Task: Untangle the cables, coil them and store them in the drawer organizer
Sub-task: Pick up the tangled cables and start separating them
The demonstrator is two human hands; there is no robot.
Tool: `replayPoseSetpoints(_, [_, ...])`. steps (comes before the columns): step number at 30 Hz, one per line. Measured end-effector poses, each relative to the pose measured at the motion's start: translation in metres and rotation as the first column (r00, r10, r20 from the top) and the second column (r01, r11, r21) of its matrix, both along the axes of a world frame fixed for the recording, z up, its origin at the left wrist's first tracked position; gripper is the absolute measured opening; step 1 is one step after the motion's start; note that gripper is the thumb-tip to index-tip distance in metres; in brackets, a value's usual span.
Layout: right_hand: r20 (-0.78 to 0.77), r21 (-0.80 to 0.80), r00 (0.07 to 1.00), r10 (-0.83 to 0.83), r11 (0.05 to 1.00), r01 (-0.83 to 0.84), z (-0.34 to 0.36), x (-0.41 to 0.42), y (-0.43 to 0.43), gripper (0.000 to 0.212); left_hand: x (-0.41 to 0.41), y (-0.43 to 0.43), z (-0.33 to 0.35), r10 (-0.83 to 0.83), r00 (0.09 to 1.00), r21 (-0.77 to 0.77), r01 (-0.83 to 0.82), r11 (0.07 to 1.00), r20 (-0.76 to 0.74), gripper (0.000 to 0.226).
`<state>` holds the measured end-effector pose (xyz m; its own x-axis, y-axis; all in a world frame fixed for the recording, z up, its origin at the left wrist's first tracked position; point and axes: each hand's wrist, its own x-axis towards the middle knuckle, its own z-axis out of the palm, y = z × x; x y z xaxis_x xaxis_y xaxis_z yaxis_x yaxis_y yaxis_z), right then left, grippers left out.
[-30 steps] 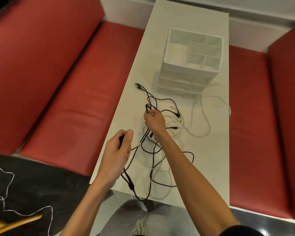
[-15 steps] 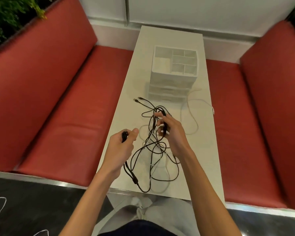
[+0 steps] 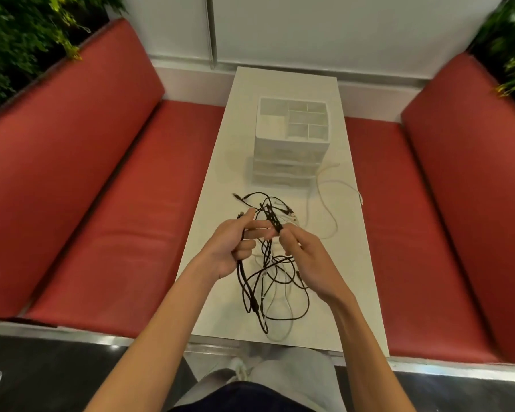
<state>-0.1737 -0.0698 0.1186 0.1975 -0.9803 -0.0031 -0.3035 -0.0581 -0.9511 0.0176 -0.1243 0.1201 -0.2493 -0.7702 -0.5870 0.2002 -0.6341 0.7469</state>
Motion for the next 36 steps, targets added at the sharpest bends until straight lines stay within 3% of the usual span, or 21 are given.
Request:
replayPoseSetpoints(4, [-0.163, -0.037, 0.986, 0.040, 0.998, -0.047, -0.015, -0.002, 0.014, 0.031, -0.006, -0.018, -0.003, -0.055, 0.995, -0.013, 0.054, 0.998, -0.088, 0.053])
replayPoseSetpoints(9, [-0.179, 0.053, 0.983, 0.047, 0.998, -0.038, -0.046, -0.007, 0.021, 0.032, -0.012, -0.016, -0.001, -0.126, 0.989, -0.184, 0.138, 0.973, 0.076, 0.044])
replayPoseSetpoints(13, [0.031, 0.286, 0.999, -0.042, 0.958, 0.032, -0.057, 0.000, 0.016, 0.027, -0.022, 0.000, 0.000, -0.120, 0.938, -0.407, 0.253, 0.878, 0.324, 0.040])
replayPoseSetpoints(16, [0.171, 0.351, 0.974, -0.151, 0.933, 0.083, -0.049, 0.005, 0.007, 0.036, -0.019, 0.012, -0.004, -0.079, 0.892, -0.504, 0.322, 0.802, 0.444, 0.039])
replayPoseSetpoints(22, [0.481, 0.471, 0.775, -0.409, 0.866, 0.164, -0.018, 0.013, -0.026, 0.060, -0.009, 0.040, -0.023, -0.064, 0.807, -0.544, 0.452, 0.707, 0.587, 0.036])
replayPoseSetpoints(27, [0.533, 0.402, 0.752, -0.389, 0.898, 0.179, 0.010, 0.023, -0.039, 0.040, -0.004, 0.046, -0.042, -0.060, 0.729, -0.493, 0.519, 0.699, 0.682, 0.026])
replayPoseSetpoints(32, [0.467, 0.246, 0.826, -0.315, 0.944, 0.220, 0.027, 0.029, -0.033, 0.030, 0.000, 0.044, -0.036, -0.083, 0.823, -0.518, 0.429, 0.740, 0.562, 0.022])
replayPoseSetpoints(36, [0.279, 0.038, 0.919, -0.277, 0.960, 0.278, 0.036, 0.018, -0.021, 0.023, 0.006, 0.043, -0.022, 0.030, 0.869, -0.540, 0.280, 0.794, 0.495, 0.023])
